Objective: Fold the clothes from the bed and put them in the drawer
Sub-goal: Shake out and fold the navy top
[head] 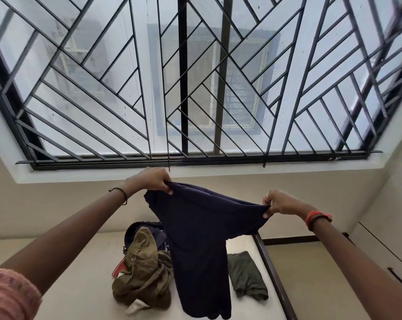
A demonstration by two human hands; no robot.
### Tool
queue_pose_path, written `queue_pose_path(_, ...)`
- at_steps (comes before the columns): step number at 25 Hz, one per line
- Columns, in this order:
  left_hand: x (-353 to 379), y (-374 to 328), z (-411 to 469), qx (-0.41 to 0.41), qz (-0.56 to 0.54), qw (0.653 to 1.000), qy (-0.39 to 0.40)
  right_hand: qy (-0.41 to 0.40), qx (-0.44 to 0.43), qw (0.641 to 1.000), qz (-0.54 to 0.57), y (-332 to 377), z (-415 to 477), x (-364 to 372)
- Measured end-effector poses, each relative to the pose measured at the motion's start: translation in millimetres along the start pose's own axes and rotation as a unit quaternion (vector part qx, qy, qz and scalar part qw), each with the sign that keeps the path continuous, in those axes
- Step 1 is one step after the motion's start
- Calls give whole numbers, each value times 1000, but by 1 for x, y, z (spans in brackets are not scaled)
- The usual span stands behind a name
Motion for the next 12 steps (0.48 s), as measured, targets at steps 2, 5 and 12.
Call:
queue_pose_path(2, 13, -5, 3, 10, -88, 992, 87, 0, 34, 997, -76, -1, 2, 11)
queue_pose_path(5, 33, -13, 0, 6, -103, 970, 221, 44, 88, 995, -35, -11, 10, 30)
queue_pose_path(12, 51, -2, 45, -64, -127, 986, 85, 28, 193, 880, 433, -41, 60, 66)
Point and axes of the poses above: each hand's wrist, its own z-axis towards the middle knuckle, its own x-axis out of the palm, y = z × x, the point moved 8 cm from there along z, towards the middle knuckle, and after that the axes turned 7 degrees about x, right-handed, at the moved point
